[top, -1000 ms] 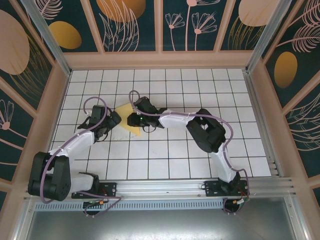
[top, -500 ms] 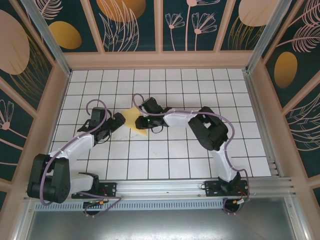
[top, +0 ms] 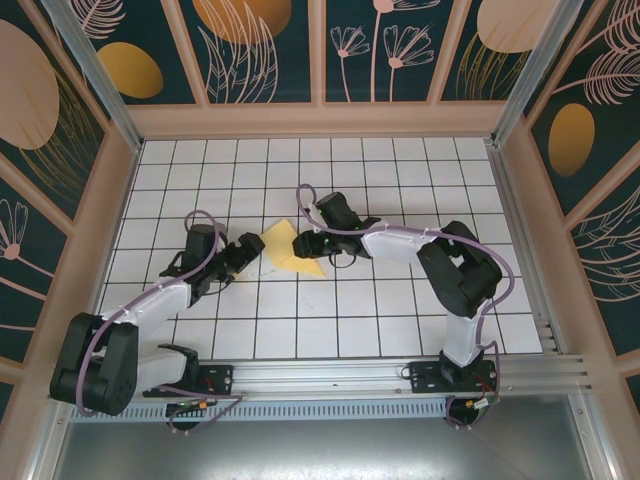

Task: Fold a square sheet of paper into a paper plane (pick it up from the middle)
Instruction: Move the paper to the center of the table, then fold the wing for the fifth time at the center of the table.

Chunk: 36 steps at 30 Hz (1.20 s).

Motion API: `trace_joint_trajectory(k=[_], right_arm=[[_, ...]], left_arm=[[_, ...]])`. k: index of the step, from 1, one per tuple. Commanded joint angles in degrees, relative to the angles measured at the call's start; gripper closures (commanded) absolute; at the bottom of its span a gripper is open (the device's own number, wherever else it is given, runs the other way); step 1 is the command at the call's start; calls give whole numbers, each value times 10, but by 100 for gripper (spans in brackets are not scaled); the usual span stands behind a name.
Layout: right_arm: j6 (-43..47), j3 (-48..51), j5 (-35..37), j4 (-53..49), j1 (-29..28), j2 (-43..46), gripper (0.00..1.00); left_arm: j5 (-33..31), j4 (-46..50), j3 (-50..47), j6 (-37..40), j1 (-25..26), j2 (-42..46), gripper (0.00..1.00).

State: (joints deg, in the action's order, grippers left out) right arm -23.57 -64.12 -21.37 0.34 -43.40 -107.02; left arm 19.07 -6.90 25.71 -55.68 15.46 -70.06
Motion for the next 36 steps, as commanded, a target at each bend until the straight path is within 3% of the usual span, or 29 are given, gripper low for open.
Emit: trace_joint_trajectory(k=[1,12,25,36], right_arm=[[-72,18,16,36,-8,2,65],[-96,-6,12,18,12,-64,67],[-173,85,-118,137,68,-61,67],[-175,99,-139,160,76,-59,66]], left_arm=[[5,-38,-12,-44,23,2,13],[21,-120,-23,-97,63,-55,29],[47,-174,-3,-128,80,-126,43],[63,-212,28,-139,82,-187,56]])
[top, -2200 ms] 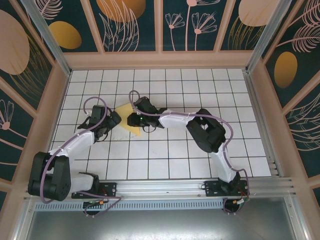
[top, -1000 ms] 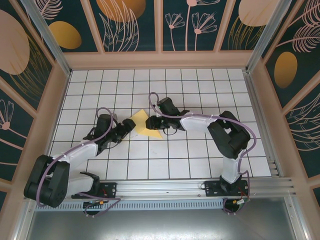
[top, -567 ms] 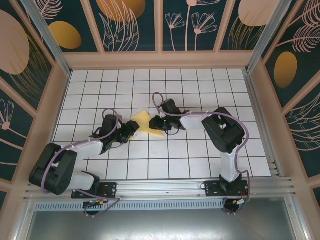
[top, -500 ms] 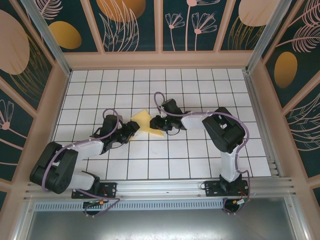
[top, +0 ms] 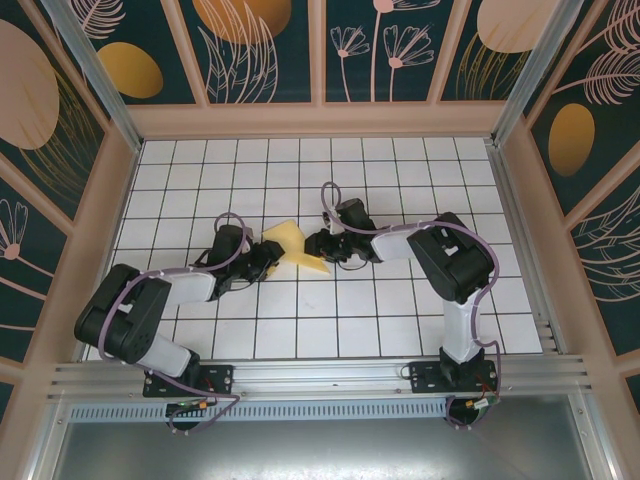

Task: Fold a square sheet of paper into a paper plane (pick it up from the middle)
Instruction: Fold the wing for the fifth time at the center of the table.

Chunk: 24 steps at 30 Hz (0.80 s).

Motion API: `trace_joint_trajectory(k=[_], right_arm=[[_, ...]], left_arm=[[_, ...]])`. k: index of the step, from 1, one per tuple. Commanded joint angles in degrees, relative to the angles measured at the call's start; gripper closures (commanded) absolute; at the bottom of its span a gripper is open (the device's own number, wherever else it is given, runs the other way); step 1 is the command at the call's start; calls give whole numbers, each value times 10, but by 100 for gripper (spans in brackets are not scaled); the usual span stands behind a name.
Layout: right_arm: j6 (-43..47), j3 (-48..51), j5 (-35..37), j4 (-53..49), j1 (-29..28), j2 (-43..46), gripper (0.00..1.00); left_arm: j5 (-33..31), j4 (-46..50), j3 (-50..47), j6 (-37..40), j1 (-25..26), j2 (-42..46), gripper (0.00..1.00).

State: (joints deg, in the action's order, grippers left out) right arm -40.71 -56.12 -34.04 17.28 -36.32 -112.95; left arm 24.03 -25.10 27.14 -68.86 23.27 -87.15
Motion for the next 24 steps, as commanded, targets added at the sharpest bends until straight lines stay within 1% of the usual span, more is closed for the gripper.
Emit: trace_joint_trajectory(k=[1,5,8,12,15,17,19,24], right_arm=[[-2,21,-14,-6,6,2,66],[2,22,-20,-1,10,7,65],[6,21,-25,-1,12,9,65],[35,21,-21,-2,12,23,61],[96,20,-25,-5,11,47,53],[141,17,0,-23,7,71,49],[186,21,56,-37,-1,96,45],[284,57,153,-19,-24,124,42]], left_arm=[[15,-36,16,-10,4,-24,56],[25,-58,22,-19,4,-46,59],[32,-74,25,-26,4,-56,65],[29,-78,29,-29,3,-55,79],[28,-79,29,-35,4,-56,89],[29,-83,28,-40,4,-55,93],[29,-81,28,-48,4,-51,96],[29,-62,42,-62,4,-44,97]])
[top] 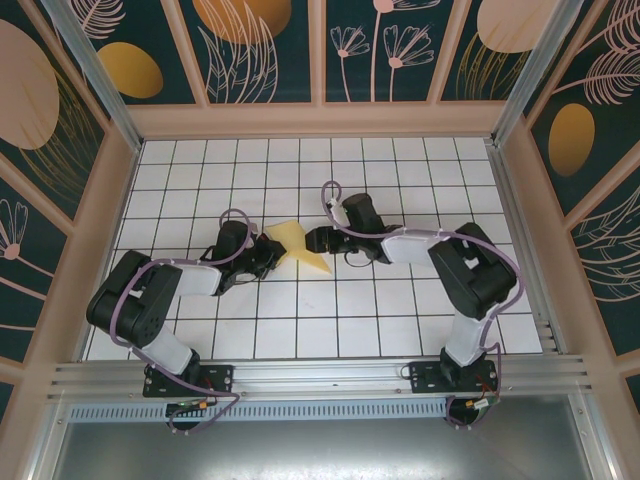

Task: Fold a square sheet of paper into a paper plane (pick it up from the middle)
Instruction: Fold the wing for the fifth time at the center of the table.

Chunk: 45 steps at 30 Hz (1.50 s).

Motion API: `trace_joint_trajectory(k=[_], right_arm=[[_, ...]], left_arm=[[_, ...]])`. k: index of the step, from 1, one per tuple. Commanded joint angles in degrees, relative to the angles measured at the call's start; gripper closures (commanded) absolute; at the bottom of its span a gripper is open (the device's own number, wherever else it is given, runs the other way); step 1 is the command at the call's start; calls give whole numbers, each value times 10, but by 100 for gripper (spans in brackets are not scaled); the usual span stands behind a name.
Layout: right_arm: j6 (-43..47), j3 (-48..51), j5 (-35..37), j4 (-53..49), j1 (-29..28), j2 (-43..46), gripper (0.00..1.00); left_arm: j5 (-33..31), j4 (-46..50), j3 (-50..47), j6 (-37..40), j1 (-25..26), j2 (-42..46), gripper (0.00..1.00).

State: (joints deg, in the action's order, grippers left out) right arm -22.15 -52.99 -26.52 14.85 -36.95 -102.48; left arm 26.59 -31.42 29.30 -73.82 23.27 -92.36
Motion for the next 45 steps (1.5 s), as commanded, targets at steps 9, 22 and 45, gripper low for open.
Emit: trace_joint_trajectory(k=[9,22,45], right_arm=[[255,73,277,103,-120,28,44],[338,52,327,141,-151,-34,50],[239,27,91,76,-90,-22,99]], left_arm=[[1,33,39,-10,4,12,96],[3,40,39,-11,4,14,97],[-108,179,30,73,-42,140,46]])
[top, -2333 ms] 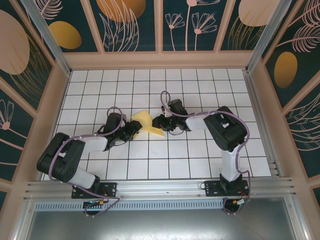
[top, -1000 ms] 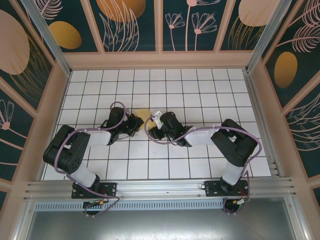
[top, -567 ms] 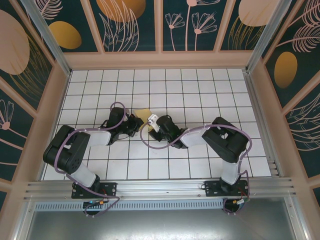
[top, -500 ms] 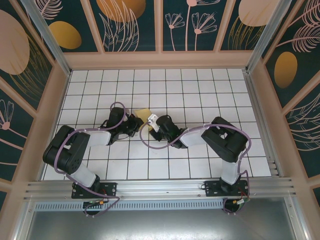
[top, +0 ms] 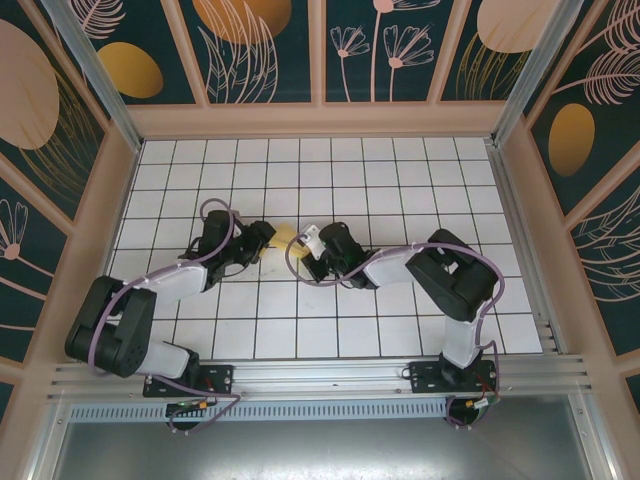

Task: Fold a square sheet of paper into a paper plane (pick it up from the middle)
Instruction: Fold the wing for the fifth time at the center of the table.

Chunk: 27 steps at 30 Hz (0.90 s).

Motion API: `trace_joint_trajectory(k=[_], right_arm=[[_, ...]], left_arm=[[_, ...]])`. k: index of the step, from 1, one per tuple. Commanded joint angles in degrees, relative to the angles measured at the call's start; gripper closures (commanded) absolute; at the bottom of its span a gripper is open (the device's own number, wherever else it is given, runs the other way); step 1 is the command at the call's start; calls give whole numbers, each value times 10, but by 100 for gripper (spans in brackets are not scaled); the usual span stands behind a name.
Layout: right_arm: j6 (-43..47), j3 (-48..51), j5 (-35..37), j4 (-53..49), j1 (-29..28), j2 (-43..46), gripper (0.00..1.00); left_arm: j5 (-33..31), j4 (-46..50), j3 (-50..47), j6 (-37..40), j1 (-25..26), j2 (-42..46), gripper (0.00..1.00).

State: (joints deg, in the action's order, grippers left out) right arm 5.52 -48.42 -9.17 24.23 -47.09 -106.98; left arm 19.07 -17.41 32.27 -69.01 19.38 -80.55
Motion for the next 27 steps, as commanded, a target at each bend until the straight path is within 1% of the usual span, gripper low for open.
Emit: trace_joint_trajectory(k=[1,6,11,18,27], right_arm=[[-48,-23,-103,-21,17,21,99],[-96,-47,-190,-36,37,1,100],[-143,-77,-253,-43,42,-34,100],[-196,-101,-299,-36,45,-67,100],[-228,-120,-354,-33,50,-103,100]], left_arm=[[-36,35,-4,27,-3,28,45],[-6,-26,-44,30,-2,45,46],[20,-67,-75,38,9,51,53],[21,-105,-113,28,20,45,61],[22,-131,-135,26,24,38,65]])
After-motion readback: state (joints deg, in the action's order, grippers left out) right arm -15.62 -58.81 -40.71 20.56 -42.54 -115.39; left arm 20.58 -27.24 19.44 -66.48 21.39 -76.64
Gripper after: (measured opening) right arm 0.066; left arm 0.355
